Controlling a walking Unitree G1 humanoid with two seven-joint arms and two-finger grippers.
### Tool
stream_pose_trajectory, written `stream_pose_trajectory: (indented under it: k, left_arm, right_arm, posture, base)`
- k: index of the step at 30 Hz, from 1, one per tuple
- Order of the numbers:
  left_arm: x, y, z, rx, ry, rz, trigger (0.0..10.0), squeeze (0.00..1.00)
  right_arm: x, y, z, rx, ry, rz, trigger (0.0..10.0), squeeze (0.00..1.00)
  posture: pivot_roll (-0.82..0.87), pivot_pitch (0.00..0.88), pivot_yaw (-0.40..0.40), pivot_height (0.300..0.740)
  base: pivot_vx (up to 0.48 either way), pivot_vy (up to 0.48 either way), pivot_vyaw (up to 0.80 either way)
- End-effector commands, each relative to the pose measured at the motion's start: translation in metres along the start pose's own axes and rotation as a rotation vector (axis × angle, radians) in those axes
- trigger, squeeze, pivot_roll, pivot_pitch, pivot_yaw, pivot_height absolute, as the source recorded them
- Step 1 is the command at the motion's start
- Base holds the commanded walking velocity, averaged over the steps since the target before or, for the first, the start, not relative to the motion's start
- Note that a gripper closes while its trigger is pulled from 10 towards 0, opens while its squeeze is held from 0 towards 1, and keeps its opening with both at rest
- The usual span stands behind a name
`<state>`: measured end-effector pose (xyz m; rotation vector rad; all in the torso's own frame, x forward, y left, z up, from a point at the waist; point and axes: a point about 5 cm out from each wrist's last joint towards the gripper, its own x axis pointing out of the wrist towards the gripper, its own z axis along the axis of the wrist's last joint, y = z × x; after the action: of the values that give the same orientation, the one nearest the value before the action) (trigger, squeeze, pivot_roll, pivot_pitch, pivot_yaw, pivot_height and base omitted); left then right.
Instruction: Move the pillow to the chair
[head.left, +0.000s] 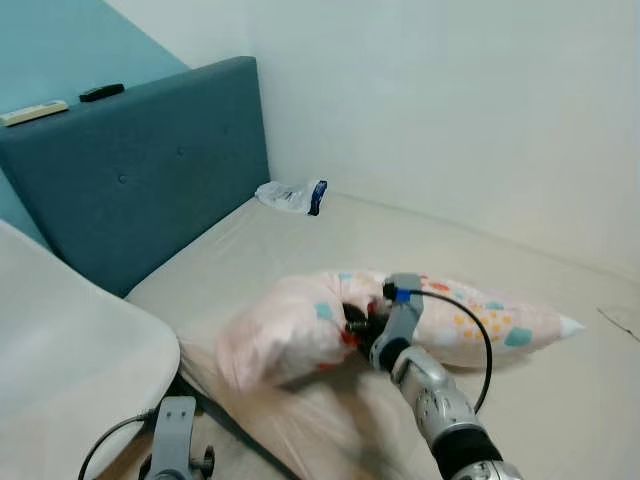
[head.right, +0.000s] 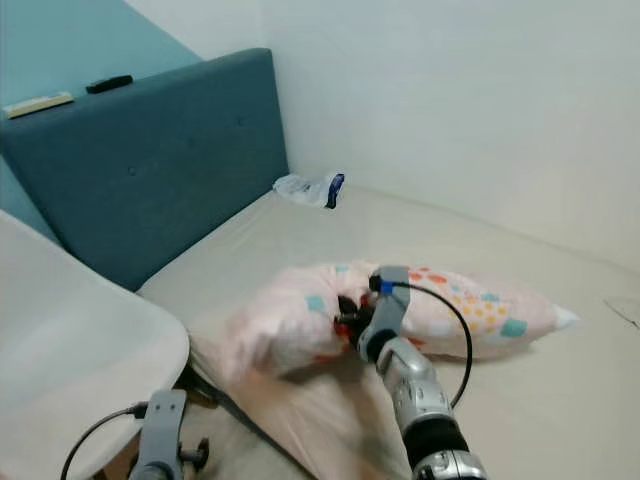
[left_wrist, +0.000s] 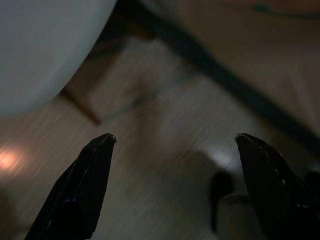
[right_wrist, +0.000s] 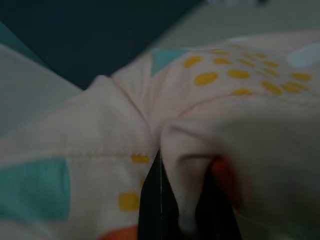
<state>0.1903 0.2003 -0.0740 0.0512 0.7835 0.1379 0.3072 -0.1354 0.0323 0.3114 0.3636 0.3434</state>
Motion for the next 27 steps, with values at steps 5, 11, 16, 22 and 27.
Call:
stream_pose_trajectory:
  k: [5, 11, 16, 22, 27]
  left_arm:
    - [-0.004, 0.013, -0.013, 0.031, 0.055, 0.033, 10.0, 0.0]
    - [-0.004, 0.015, -0.015, 0.041, 0.068, 0.038, 10.0, 0.0]
    - [-0.003, 0.017, -0.012, 0.041, 0.066, 0.043, 10.0, 0.0]
    - [-0.001, 0.015, -0.007, 0.034, 0.058, 0.04, 10.0, 0.0]
    - [0.002, 0.007, 0.001, 0.032, 0.037, 0.021, 10.0, 0.0]
  right_arm:
    - [0.003, 0.004, 0.008, -0.026, -0.061, 0.026, 10.0, 0.0]
    - [0.009, 0.024, 0.03, 0.011, -0.192, 0.162, 10.0, 0.0]
    - [0.013, 0.04, 0.049, 0.007, -0.278, 0.234, 10.0, 0.0]
    - [0.015, 0.047, 0.058, 0.0, -0.309, 0.265, 10.0, 0.0]
    - [0.016, 0.055, 0.069, -0.007, -0.359, 0.299, 10.0, 0.0]
  posture:
    - [-0.05, 0.0, 0.032, 0.727]
    - [-0.05, 0.0, 0.034, 0.727]
    - [-0.05, 0.0, 0.039, 0.727]
    - [-0.04, 0.0, 0.042, 0.727]
    - [-0.04, 0.0, 0.047, 0.727]
  base:
    - [0.0, 0.0, 0.71]
    - [0.0, 0.0, 0.7]
    - [0.0, 0.0, 0.7]
    - [0.0, 0.0, 0.7]
    - [0.0, 0.0, 0.7]
